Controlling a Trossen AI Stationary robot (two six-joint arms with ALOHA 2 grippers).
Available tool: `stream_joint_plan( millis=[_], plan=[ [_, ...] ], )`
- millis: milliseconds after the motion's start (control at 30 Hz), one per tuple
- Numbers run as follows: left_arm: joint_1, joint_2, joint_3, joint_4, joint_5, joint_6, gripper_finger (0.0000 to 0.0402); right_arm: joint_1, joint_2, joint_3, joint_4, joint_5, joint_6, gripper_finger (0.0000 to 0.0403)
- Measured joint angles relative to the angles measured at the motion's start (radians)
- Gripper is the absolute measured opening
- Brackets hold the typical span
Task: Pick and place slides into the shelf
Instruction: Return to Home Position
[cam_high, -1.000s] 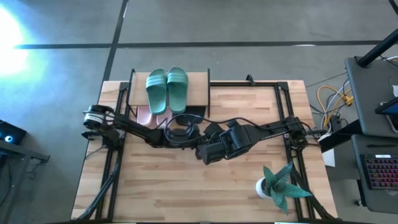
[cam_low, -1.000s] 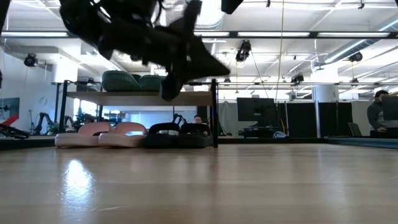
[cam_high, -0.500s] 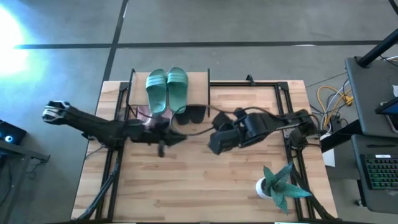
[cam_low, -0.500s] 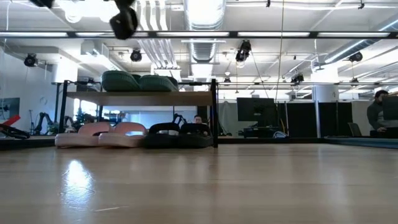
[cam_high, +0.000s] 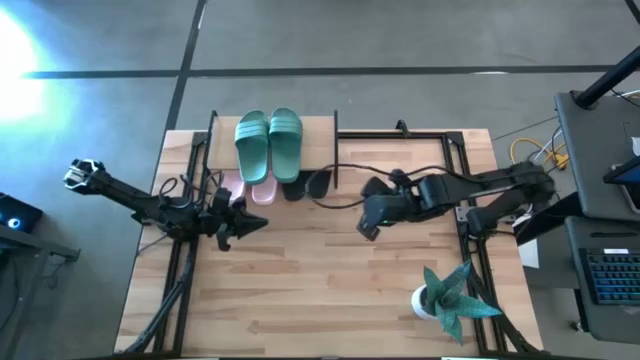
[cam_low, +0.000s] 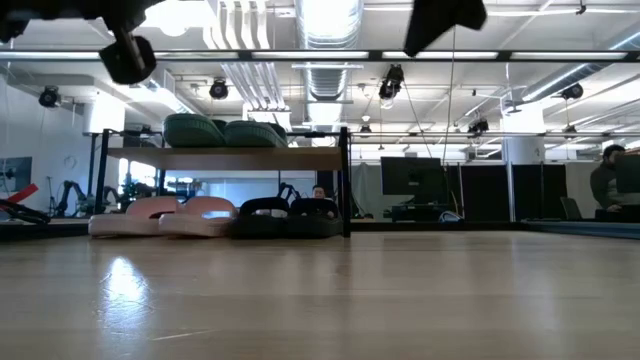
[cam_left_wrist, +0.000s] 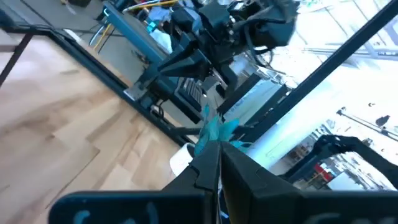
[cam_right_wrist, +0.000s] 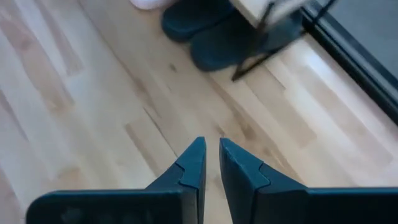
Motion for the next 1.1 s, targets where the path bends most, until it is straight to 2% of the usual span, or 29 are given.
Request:
stream_joint_plan(
  millis=[100,233,333,500,633,733,900,967,1100],
  plan=[
    [0.000,-0.034,-0.027,0.005,0.042,-0.018,0.0000,-0.012,-0.112,-0.128,0.023,0.011,-0.005,0.0038],
    [0.000,-0.064,-0.025,0.007,0.077,-0.029,0.0000,-0.026,-0.271,-0.225,-0.006,0.096,-0.005,0.0038],
    [0.000,-0.090,-0.014,0.009,0.077,0.033,0.0000,-0.036,-0.385,-0.244,-0.092,0.154,0.019,0.0038],
    [0.000,-0.127,-0.012,0.044,0.085,0.040,0.0000,-0.035,-0.549,-0.244,-0.111,0.159,0.198,0.0038],
    [0.000,-0.143,-0.014,0.063,0.135,0.175,0.0000,-0.019,-0.635,-0.244,-0.076,0.151,0.118,0.0038],
    [0.008,-0.151,-0.017,0.101,0.143,0.335,0.0000,-0.016,-0.690,-0.270,0.039,0.111,-0.021,0.0038],
    [0.015,-0.151,-0.019,0.113,0.140,0.549,0.0000,-0.018,-0.814,-0.437,0.367,-0.079,-0.260,0.0038],
    [0.015,-0.151,-0.021,0.105,0.143,0.585,0.0000,-0.018,-0.870,-0.538,0.488,-0.113,-0.294,0.0038],
    [0.016,-0.165,-0.069,0.100,0.165,0.574,0.0000,-0.020,-0.998,-0.744,0.630,-0.113,-0.270,0.0038]
  ],
)
